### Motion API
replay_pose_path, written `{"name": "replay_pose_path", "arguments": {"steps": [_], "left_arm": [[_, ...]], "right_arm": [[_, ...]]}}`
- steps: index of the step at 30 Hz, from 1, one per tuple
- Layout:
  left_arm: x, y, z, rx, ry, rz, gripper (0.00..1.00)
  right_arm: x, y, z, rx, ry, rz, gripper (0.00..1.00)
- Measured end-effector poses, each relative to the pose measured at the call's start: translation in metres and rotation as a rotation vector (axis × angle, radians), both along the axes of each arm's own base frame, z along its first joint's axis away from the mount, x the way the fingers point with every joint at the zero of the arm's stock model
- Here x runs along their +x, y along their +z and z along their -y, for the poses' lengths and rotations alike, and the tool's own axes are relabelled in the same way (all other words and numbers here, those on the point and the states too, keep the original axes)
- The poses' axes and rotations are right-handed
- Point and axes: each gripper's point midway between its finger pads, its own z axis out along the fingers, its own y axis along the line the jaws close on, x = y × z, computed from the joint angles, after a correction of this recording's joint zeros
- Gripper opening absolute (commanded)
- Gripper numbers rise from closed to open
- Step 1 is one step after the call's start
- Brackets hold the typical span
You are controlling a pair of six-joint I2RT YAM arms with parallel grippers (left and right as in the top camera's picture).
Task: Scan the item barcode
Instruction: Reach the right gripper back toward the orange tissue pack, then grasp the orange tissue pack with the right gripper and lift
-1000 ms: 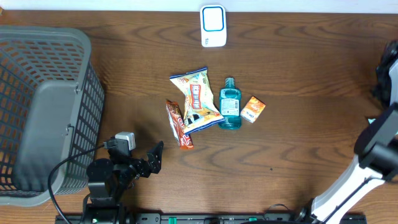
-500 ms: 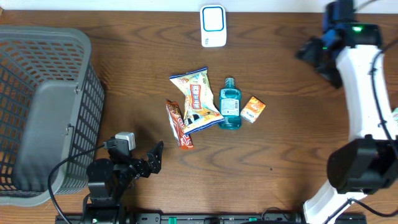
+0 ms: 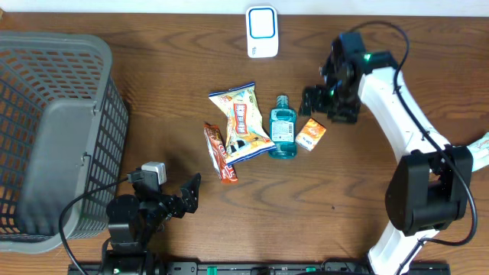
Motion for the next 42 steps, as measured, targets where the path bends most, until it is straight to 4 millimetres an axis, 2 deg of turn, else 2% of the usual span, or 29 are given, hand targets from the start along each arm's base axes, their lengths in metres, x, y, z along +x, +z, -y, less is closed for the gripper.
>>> {"name": "replay_pose_path", "arguments": {"steps": [2, 4, 8, 10, 11, 12, 13, 16, 25, 29, 33, 39, 42], "left_arm": [[0.000, 0.000, 0.000, 0.000, 0.000, 0.000, 0.99], [0.000, 0.000, 0.000, 0.000, 0.000, 0.000, 0.99], [0.000, 0.000, 0.000, 0.000, 0.000, 0.000, 0.99], [0.000, 0.000, 0.000, 0.000, 0.000, 0.000, 0.99], [0.000, 0.000, 0.000, 0.000, 0.000, 0.000, 0.98], [0.000, 0.000, 0.000, 0.000, 0.000, 0.000, 0.98], [0.000, 0.000, 0.000, 0.000, 0.000, 0.000, 0.98], [0.000, 0.000, 0.000, 0.000, 0.000, 0.000, 0.98], [0.000, 0.000, 0.000, 0.000, 0.000, 0.000, 0.98], [0.000, 0.000, 0.000, 0.000, 0.000, 0.000, 0.98], [0.000, 0.000, 0.000, 0.000, 0.000, 0.000, 0.99], [0.000, 0.000, 0.000, 0.000, 0.000, 0.000, 0.99], [0.000, 0.000, 0.000, 0.000, 0.000, 0.000, 0.99]], "right_arm": [[-0.014, -0.020, 0.004, 0.026, -0.023, -0.054, 0.65], [-0.015, -0.032, 0.007, 0.050, -0.046, -0.055, 0.66], [-0.005, -0.046, 0.012, 0.076, -0.068, -0.001, 0.69], [0.003, -0.052, 0.011, 0.085, -0.069, 0.042, 0.65], [0.007, -0.054, 0.011, 0.087, -0.071, 0.065, 0.61], [0.009, -0.057, 0.011, 0.087, -0.077, 0.080, 0.50], [0.011, -0.061, 0.012, 0.087, -0.087, 0.093, 0.27], [0.005, -0.078, 0.014, 0.084, -0.117, 0.092, 0.02], [0.007, -0.079, 0.011, 0.137, -0.164, 0.145, 0.01], [0.010, -0.075, 0.001, 0.213, -0.098, 0.184, 0.01], [0.001, -0.062, -0.011, 0.390, 0.005, 0.188, 0.01], [-0.007, -0.016, 0.008, 0.742, 0.061, 0.266, 0.01], [-0.011, 0.016, 0.013, 0.932, 0.116, 0.375, 0.01]]}}
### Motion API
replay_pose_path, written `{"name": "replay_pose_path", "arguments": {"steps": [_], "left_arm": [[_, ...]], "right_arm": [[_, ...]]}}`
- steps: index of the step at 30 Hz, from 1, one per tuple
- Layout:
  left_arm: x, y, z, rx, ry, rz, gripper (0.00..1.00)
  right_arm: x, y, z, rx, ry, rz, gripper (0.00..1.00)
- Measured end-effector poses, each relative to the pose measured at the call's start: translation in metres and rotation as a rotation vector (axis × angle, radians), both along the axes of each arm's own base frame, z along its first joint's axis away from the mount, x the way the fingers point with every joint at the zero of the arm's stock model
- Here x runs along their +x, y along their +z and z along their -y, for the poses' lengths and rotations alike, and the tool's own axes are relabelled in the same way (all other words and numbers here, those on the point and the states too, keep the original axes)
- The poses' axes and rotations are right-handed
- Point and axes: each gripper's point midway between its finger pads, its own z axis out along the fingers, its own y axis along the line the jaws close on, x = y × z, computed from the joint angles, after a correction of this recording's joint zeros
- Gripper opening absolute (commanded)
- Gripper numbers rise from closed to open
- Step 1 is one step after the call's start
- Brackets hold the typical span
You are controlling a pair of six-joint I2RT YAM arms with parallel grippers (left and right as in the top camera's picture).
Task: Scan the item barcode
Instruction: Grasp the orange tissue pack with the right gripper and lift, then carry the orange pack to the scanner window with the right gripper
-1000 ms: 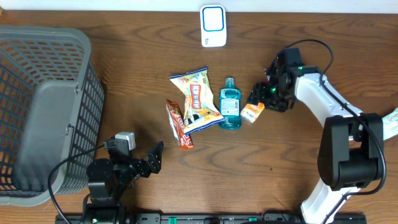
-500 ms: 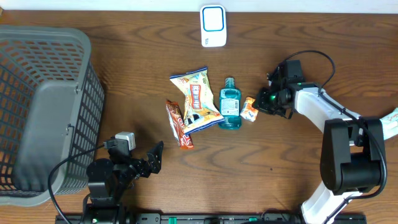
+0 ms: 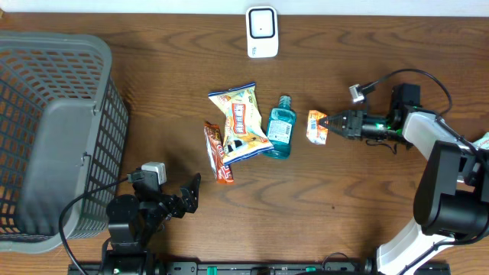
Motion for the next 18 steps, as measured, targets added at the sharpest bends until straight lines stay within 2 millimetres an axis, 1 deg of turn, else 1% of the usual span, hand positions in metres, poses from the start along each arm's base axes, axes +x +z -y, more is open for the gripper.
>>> {"name": "replay_pose_path", "arguments": {"steps": [1, 4, 7, 9, 13, 15, 18], "left_arm": [[0.000, 0.000, 0.000, 0.000, 0.000, 0.000, 0.99], [0.000, 0.000, 0.000, 0.000, 0.000, 0.000, 0.99], [0.000, 0.000, 0.000, 0.000, 0.000, 0.000, 0.98], [0.000, 0.000, 0.000, 0.000, 0.000, 0.000, 0.98], [0.000, 0.000, 0.000, 0.000, 0.000, 0.000, 0.98], [0.000, 0.000, 0.000, 0.000, 0.000, 0.000, 0.99], [0.000, 0.000, 0.000, 0.000, 0.000, 0.000, 0.98]], "right_arm": [[-0.002, 0.010, -0.002, 0.053, 0.018, 0.041, 0.01], [-0.009, 0.026, -0.014, 0.141, 0.066, 0.101, 0.01], [-0.017, 0.032, -0.029, 0.183, 0.113, 0.102, 0.01], [-0.026, 0.035, -0.044, 0.206, 0.158, 0.088, 0.01], [-0.043, 0.040, -0.068, 0.229, 0.225, 0.047, 0.01], [-0.052, 0.046, -0.076, 0.234, 0.253, 0.042, 0.01], [-0.067, 0.066, -0.087, 0.234, 0.295, 0.081, 0.01]]}}
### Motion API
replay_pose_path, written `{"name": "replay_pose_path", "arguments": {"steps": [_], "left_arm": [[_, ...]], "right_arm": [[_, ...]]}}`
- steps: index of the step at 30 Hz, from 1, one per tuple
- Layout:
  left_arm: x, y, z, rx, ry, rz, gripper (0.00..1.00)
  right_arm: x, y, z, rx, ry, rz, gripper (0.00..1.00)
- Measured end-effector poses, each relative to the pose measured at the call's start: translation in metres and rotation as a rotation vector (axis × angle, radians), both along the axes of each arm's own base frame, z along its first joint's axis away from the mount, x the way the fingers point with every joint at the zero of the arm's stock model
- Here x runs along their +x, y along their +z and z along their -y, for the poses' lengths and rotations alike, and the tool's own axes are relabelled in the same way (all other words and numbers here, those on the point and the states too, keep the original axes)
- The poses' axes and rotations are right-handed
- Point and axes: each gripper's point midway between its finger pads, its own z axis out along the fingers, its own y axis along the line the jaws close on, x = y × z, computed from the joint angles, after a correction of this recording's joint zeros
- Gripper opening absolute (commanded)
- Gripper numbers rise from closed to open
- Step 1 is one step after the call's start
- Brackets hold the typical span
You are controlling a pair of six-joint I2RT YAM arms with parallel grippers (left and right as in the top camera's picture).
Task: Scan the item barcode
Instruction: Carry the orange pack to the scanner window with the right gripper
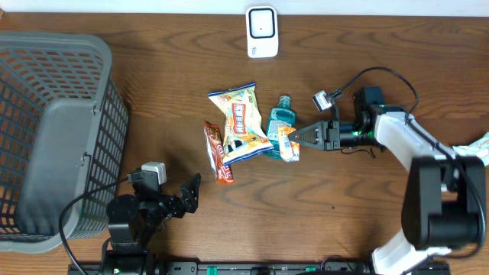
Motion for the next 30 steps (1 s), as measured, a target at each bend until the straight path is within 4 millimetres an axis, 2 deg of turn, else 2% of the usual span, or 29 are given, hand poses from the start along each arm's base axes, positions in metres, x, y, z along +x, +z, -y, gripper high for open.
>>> {"name": "replay_pose_path", "arguments": {"steps": [4, 9, 14, 18, 20, 24, 27, 30], "left_arm": [[0.000, 0.000, 0.000, 0.000, 0.000, 0.000, 0.98], [0.000, 0.000, 0.000, 0.000, 0.000, 0.000, 0.99], [0.000, 0.000, 0.000, 0.000, 0.000, 0.000, 0.98], [0.000, 0.000, 0.000, 0.000, 0.000, 0.000, 0.99], [0.000, 0.000, 0.000, 0.000, 0.000, 0.000, 0.99], [0.000, 0.000, 0.000, 0.000, 0.000, 0.000, 0.98], [0.000, 0.000, 0.000, 0.000, 0.000, 0.000, 0.98], [0.000, 0.000, 0.000, 0.000, 0.000, 0.000, 0.99]], "right_arm": [[-0.018, 0.031, -0.007, 0.015, 0.032, 0.127, 0.01], [-0.037, 0.050, -0.013, 0.004, 0.065, 0.231, 0.01], [-0.052, 0.044, -0.020, -0.096, 0.110, 0.284, 0.01], [-0.055, 0.020, -0.030, -0.246, 0.167, 0.365, 0.01], [-0.043, 0.004, -0.036, -0.352, 0.163, 0.429, 0.01], [0.006, -0.020, -0.041, -0.618, 0.019, 0.533, 0.01], [0.039, -0.024, -0.040, -0.764, -0.112, 0.623, 0.01], [0.069, -0.018, -0.038, -0.873, -0.246, 0.729, 0.01]]}}
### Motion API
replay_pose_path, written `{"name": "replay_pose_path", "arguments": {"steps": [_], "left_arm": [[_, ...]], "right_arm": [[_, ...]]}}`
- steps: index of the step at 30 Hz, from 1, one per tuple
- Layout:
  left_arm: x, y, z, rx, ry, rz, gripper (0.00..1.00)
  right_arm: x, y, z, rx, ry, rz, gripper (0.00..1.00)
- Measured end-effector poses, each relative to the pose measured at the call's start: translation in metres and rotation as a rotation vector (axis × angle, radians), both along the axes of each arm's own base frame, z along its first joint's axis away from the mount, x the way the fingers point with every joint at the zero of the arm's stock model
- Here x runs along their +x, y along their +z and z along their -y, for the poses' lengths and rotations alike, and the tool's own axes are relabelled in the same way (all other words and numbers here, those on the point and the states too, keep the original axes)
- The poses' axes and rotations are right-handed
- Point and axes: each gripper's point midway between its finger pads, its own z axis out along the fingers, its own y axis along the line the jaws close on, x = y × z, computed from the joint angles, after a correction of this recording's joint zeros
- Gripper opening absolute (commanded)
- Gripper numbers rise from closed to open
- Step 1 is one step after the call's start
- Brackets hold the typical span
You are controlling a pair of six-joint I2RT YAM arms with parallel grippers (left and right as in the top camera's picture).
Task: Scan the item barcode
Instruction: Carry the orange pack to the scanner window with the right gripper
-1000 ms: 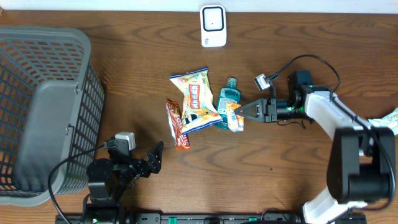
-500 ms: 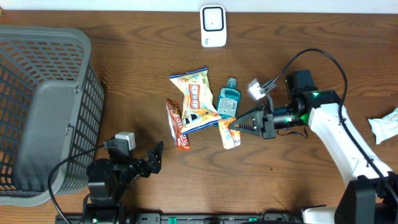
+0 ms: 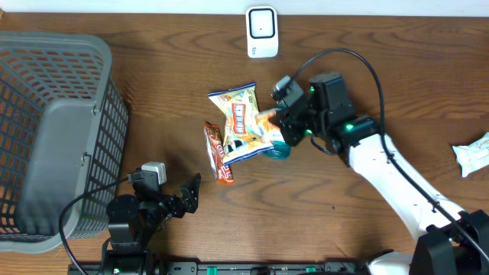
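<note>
My right gripper [image 3: 273, 121] is shut on a small orange packet [image 3: 267, 118] and holds it above the table, over the blue bottle [image 3: 281, 151] and the edge of the yellow snack bag [image 3: 238, 122]. The arm hides most of the bottle. A white scanner [image 3: 261, 32] stands at the far edge of the table, well beyond the packet. At the near edge my left gripper [image 3: 191, 194] rests open with nothing in it.
A red snack bar [image 3: 217, 153] lies against the snack bag's left side. A large grey basket [image 3: 53, 76] fills the left of the table. A white packet [image 3: 472, 151] lies at the right edge.
My right gripper has moved with the orange packet from low beside the bottle's right side to higher up and further left, over the bottle and bag. The left arm is unchanged.
The orange packet lay right of the blue bottle with my right gripper just beyond it. Then the gripper was shut on the packet, holding it right of the bottle, then against the bottle's lower side. Now the packet hangs raised over the bottle and snack bag.
</note>
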Motion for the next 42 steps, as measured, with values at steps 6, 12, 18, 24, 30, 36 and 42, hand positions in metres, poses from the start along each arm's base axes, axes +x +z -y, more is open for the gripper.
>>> {"name": "replay_pose_path", "arguments": {"steps": [6, 12, 18, 24, 30, 36, 42], "left_arm": [[0.000, 0.000, 0.000, 0.000, 0.000, 0.000, 0.98], [0.000, 0.000, 0.000, 0.000, 0.000, 0.000, 0.98], [0.000, 0.000, 0.000, 0.000, 0.000, 0.000, 0.98], [0.000, 0.000, 0.000, 0.000, 0.000, 0.000, 0.98], [0.000, 0.000, 0.000, 0.000, 0.000, 0.000, 0.99], [0.000, 0.000, 0.000, 0.000, 0.000, -0.001, 0.98], [0.000, 0.000, 0.000, 0.000, 0.000, -0.001, 0.98]], "right_arm": [[0.052, 0.007, 0.014, -0.118, -0.157, 0.168, 0.01], [0.124, 0.011, 0.010, -0.254, -0.211, 0.292, 0.01], [0.197, 0.022, 0.006, -0.397, -0.261, 0.428, 0.01], [0.257, 0.011, 0.004, -0.556, -0.301, 0.530, 0.01], [0.293, -0.002, 0.000, -0.670, -0.337, 0.636, 0.01], [0.298, -0.019, -0.013, -0.786, -0.313, 0.696, 0.01], [0.289, -0.020, -0.027, -0.833, -0.321, 0.707, 0.01]]}}
